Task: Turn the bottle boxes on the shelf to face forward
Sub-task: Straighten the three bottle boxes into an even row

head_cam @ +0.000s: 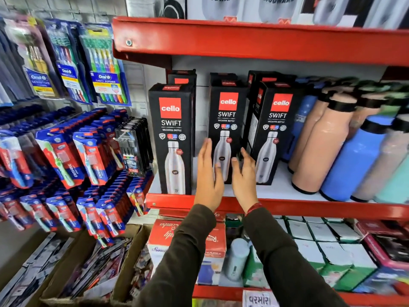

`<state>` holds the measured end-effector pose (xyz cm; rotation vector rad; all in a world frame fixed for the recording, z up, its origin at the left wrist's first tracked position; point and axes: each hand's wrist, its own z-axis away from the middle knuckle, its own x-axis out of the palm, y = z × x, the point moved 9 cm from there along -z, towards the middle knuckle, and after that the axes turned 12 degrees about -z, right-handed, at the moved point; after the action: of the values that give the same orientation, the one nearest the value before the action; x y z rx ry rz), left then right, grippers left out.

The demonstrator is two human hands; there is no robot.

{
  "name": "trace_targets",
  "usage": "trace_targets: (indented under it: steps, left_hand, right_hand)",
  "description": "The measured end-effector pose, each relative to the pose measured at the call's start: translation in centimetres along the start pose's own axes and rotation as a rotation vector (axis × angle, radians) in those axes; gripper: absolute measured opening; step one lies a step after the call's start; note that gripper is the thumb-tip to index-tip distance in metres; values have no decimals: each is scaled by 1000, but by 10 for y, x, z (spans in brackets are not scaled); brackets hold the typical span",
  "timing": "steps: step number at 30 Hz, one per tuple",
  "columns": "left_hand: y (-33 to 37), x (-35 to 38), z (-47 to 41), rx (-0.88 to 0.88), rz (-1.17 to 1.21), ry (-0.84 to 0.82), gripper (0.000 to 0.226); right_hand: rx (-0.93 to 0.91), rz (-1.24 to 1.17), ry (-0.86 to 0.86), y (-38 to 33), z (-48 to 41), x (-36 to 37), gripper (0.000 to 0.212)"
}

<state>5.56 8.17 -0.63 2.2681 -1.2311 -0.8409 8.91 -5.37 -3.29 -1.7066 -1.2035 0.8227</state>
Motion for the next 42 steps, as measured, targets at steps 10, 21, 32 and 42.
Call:
trace_targets:
  steps: [10,21,32,42]
  left_hand:
    - [-69,28,-9,-602,108,-31,43]
    - [-58,11,13,-576,30,77,39]
    - [-50,-4,43,-542,77,70,40]
    - [-36,-12,44,-512,75,90,41]
  right_hand:
    - [127,41,-69,21,-24,7,48]
    - [76,-15,-30,15,-3,-11,42]
    - [21,-19,-24,1,33,-26,38]
    - [14,-8,-18,-7,39,-30,35]
